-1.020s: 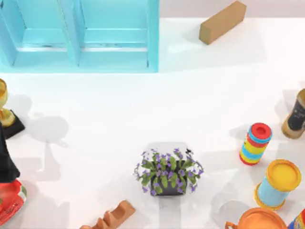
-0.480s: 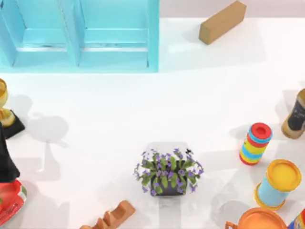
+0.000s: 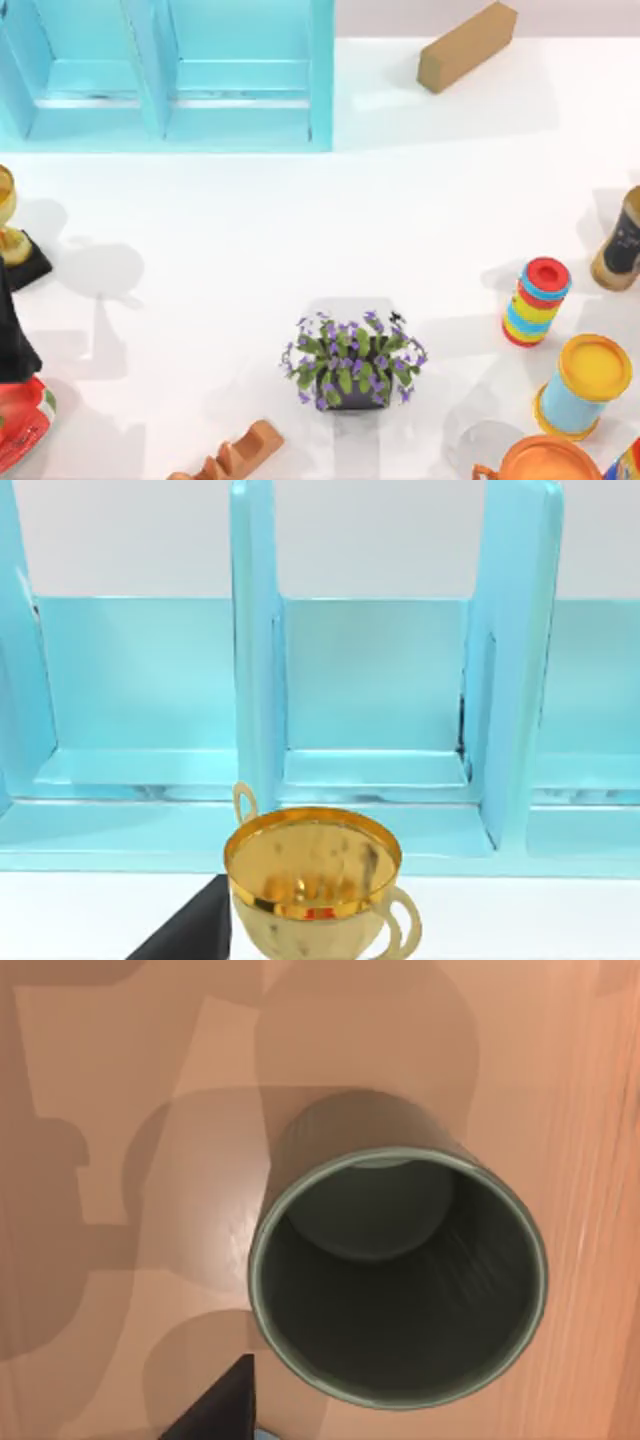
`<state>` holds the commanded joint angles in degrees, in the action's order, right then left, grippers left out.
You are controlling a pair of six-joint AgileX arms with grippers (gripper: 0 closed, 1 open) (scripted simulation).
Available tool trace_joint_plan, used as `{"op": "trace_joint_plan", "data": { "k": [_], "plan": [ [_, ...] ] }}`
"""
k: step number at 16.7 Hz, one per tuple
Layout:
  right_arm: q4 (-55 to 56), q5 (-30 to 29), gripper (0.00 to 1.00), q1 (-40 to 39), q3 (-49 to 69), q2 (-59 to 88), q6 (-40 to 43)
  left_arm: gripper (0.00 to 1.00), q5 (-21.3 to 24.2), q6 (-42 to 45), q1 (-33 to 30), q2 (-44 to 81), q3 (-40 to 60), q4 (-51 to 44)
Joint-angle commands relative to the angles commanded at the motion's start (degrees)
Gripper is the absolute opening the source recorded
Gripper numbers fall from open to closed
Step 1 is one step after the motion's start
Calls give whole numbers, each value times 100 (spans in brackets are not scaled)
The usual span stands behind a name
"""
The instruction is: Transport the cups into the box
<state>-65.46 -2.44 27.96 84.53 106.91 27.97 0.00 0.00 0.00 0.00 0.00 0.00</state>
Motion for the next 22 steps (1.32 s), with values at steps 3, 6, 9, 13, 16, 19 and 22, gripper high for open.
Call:
{"op": "trace_joint_plan", "data": {
  "k": [3, 6, 9, 13, 16, 19, 22],
  "plan": [
    [0, 0, 100, 0, 0, 0, 0, 100, 0, 0, 0, 0, 0, 0],
    [-87, -19, 100, 15, 77, 22, 7, 100, 0, 0, 0, 0, 0, 0],
    [-502, -87, 100, -2, 519, 77, 49, 100, 0, 0, 0, 0, 0, 0],
    [-1186, -41, 100, 1, 1244, 114, 66, 100, 0, 0, 0, 0, 0, 0],
    [-1736, -25, 100, 12, 1864, 129, 61, 100, 0, 0, 0, 0, 0, 0],
    [-2179, -18, 100, 29, 2302, 122, 39, 100, 0, 0, 0, 0, 0, 0],
    [-2319, 0, 100, 37, 2438, 118, 24, 100, 0, 0, 0, 0, 0, 0]
  ]
}}
